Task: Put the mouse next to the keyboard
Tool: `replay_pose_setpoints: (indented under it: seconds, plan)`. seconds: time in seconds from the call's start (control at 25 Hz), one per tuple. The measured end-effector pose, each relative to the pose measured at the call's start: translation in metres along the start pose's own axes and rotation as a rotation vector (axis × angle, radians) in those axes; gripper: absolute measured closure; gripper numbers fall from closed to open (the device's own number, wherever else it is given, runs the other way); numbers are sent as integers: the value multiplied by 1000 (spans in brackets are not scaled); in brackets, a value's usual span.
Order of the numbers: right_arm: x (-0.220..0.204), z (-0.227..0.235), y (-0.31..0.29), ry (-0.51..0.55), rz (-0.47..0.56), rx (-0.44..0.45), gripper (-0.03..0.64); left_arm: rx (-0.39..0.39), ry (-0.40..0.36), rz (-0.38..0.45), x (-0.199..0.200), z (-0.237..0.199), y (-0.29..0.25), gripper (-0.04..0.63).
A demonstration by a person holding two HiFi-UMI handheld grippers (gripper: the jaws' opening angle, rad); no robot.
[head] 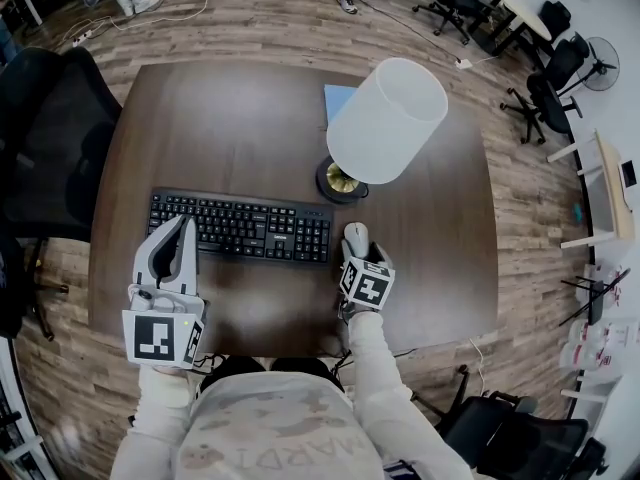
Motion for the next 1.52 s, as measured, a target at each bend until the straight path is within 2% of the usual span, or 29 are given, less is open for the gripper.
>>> replay_pose_setpoints:
  seconds: [0.52, 0.76, 0.88, 0.96, 1.04, 1.12, 1.16, 1.52]
  plan:
    - [-1, -5, 1, 52, -25, 20, 287, -7, 1, 8, 0, -5, 3, 589]
    - [3, -8, 18, 55, 25, 18, 287, -19, -4, 20, 2, -8, 8, 589]
    - [6, -14, 35, 48, 72, 64, 298, -22, -5, 27, 3, -10, 13, 589]
    - [7, -21, 47, 57, 103, 103, 364, -27, -5, 34, 4, -12, 16, 589]
    - [9, -29, 60, 79, 142, 131, 494, -33, -4, 43, 6, -12, 18, 589]
    - [12, -35, 73, 96, 179, 156, 590, -40, -5, 51, 10, -12, 22, 589]
    - [13, -38, 79, 104, 196, 166, 607, -43, -6, 55, 11, -12, 24, 589]
    - [19, -69, 130, 138, 324, 247, 607, -70, -12, 84, 15, -17, 43, 589]
Point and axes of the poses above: the fingertips, and each gripper's own axes: y backward along the fingers, z to its right, x out of its top, the point moved 4 cm from there along y, backward along the fingers, and after that the axes turned 11 degrees about -z, right-handed, at the moved point
